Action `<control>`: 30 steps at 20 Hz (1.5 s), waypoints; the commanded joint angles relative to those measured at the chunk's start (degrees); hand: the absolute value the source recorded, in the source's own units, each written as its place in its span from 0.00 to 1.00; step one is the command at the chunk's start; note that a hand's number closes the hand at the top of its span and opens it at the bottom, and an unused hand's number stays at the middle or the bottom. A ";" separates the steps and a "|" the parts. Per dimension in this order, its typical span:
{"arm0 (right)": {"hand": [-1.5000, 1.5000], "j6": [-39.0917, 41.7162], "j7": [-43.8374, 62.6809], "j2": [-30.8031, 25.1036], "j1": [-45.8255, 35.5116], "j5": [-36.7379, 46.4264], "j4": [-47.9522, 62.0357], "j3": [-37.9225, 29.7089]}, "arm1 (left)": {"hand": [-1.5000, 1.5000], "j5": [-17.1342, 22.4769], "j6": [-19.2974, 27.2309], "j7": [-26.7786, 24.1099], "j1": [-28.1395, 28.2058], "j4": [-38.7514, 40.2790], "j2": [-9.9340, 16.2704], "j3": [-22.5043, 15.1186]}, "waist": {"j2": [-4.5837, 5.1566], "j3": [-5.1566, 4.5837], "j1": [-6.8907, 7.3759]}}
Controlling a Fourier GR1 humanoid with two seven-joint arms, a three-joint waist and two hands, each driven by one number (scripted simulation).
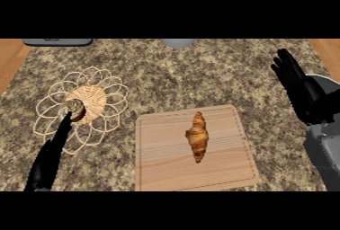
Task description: Pick the croissant from the cutting board and place it in the pan
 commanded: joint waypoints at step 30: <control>0.00 12.52 13.00 -4.22 -2.15 28.23 -13.83 17.76 | 0.50 5.68 -11.11 -14.60 -7.59 -1.87 -16.06 -0.10 | 0.98 0.43 0.93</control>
